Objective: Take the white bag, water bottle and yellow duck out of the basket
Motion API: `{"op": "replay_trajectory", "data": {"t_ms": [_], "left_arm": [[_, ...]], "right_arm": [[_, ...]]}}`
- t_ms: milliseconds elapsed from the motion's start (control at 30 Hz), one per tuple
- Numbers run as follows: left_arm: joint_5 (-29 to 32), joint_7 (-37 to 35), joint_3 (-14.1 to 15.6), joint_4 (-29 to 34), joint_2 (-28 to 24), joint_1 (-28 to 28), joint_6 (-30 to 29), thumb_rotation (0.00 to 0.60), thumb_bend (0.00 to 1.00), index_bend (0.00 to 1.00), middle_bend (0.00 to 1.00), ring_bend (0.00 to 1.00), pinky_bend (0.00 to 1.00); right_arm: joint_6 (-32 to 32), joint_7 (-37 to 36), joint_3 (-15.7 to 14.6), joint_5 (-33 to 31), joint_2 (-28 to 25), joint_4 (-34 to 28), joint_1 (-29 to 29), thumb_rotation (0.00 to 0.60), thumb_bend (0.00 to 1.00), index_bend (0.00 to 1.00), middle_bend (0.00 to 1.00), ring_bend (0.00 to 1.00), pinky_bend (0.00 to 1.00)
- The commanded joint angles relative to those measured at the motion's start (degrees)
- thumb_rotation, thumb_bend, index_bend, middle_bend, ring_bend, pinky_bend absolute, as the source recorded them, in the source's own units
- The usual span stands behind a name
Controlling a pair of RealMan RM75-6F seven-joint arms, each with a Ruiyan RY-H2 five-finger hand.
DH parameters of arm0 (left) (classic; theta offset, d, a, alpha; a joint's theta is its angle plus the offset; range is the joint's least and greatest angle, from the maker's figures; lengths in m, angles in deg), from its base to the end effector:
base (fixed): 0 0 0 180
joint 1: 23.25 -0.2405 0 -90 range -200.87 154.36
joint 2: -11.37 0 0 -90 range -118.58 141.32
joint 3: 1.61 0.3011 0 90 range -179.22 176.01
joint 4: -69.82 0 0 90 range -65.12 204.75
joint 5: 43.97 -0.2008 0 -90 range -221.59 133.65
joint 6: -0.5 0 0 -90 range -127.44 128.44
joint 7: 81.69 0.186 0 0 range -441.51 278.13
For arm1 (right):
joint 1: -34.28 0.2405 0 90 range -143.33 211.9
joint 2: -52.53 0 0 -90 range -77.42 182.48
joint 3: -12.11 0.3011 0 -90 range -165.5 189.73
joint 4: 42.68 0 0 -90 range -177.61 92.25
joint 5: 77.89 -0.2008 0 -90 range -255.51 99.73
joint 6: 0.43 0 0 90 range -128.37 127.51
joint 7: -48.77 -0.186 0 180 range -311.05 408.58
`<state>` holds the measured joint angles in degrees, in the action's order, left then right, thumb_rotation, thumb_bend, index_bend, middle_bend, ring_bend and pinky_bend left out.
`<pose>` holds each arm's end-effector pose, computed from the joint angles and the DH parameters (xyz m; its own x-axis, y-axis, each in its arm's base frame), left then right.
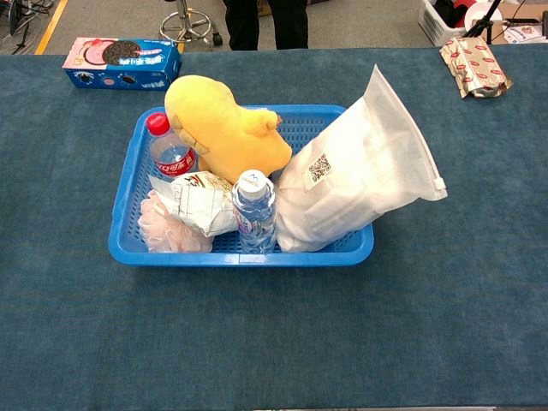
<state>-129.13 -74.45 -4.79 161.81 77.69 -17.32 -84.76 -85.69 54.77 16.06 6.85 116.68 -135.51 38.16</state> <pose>-0.3437 0.2332 0.1760 0.4784 -0.0124 0.8781 0.8780 -0.0125 -0.4785 -0.3511 -0.2233 0.1914 0.4786 0.0097 0.8780 -0.8778 0.0268 0.4782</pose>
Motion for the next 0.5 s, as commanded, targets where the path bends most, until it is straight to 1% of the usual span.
{"op": "replay_trajectory", "data": {"t_ms": [33, 267, 500], "left_arm": [[-0.2, 0.1, 0.0, 0.1, 0.1, 0.1, 0.0, 0.600, 0.17, 0.47, 0.34, 0.25, 0.45], [0.1, 1.2, 0.0, 1.4, -0.9, 0.2, 0.2, 0.600, 0.17, 0.47, 0.34, 0.25, 0.46], [0.5, 1.4, 0.4, 1.5, -0.8, -0.7, -0.6, 0.600, 0.17, 0.47, 0.34, 0.25, 0.46]], "right_arm": [[0.0, -0.2, 0.0, 0.0, 0.1, 0.2, 0.0, 0.600, 0.00, 0.40, 0.29, 0.15, 0.24], [1.2, -0.8, 0.3, -0.1, 0.4, 0.8, 0.8, 0.600, 0.00, 0.40, 0.29, 0.15, 0.24], [2.0, -1.1, 0.3, 1.6, 0.0, 0.9, 2.1, 0.600, 0.00, 0.40, 0.29, 0.15, 0.24]]}}
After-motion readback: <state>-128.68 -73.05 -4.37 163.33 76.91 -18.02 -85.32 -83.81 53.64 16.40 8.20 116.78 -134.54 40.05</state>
